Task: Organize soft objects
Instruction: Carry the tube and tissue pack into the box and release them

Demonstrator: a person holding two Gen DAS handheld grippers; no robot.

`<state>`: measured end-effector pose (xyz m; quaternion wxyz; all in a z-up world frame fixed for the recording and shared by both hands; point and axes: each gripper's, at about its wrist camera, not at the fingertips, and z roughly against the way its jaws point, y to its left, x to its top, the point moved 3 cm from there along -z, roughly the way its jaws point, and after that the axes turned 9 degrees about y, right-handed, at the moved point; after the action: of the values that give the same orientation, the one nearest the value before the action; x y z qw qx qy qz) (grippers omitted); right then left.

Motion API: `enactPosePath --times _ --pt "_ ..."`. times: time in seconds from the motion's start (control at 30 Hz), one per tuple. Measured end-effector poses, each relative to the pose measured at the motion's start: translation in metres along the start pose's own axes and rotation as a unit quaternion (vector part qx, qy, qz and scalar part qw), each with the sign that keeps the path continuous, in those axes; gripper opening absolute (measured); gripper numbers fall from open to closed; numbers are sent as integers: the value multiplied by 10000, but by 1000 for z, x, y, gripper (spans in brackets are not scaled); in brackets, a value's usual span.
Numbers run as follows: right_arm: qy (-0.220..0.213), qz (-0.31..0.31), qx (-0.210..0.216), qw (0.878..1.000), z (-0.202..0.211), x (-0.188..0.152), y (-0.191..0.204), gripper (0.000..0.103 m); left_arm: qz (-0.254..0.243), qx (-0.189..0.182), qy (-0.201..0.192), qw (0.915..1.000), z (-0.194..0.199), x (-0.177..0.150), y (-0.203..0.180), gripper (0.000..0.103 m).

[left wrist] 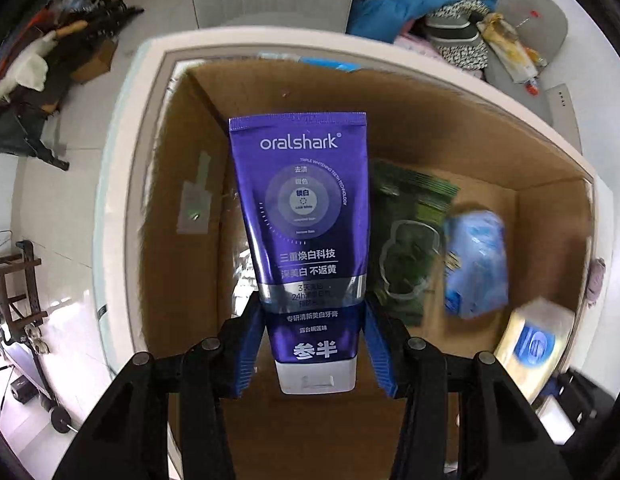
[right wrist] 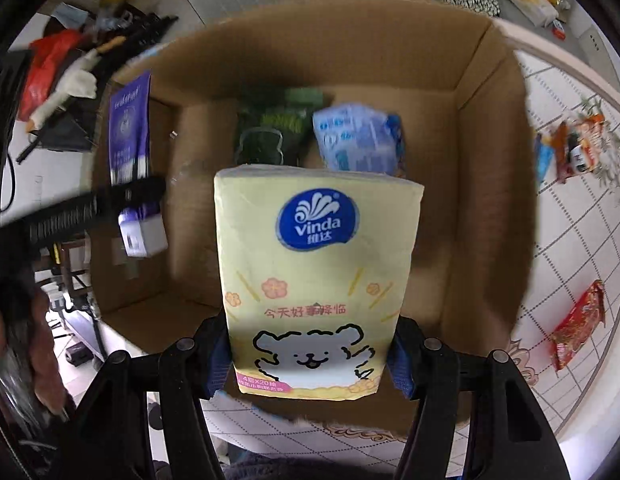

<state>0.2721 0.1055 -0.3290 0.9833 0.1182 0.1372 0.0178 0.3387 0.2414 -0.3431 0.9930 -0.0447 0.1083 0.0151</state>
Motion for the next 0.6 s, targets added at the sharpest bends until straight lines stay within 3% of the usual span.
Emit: enactPosePath --times 0.37,0.47,0.6 --pt "314 -174 -240 9991 -47 1 2 66 -286 153 293 9990 -32 21 -12 47" --pt "455 -308 -115 9984 -55 -2 -3 67 -194 4 408 9990 -35 21 -10 47" --pt "374 -355 -156 9985 -51 -7 -6 69 -197 52 185 9996 -17 17 -12 65"
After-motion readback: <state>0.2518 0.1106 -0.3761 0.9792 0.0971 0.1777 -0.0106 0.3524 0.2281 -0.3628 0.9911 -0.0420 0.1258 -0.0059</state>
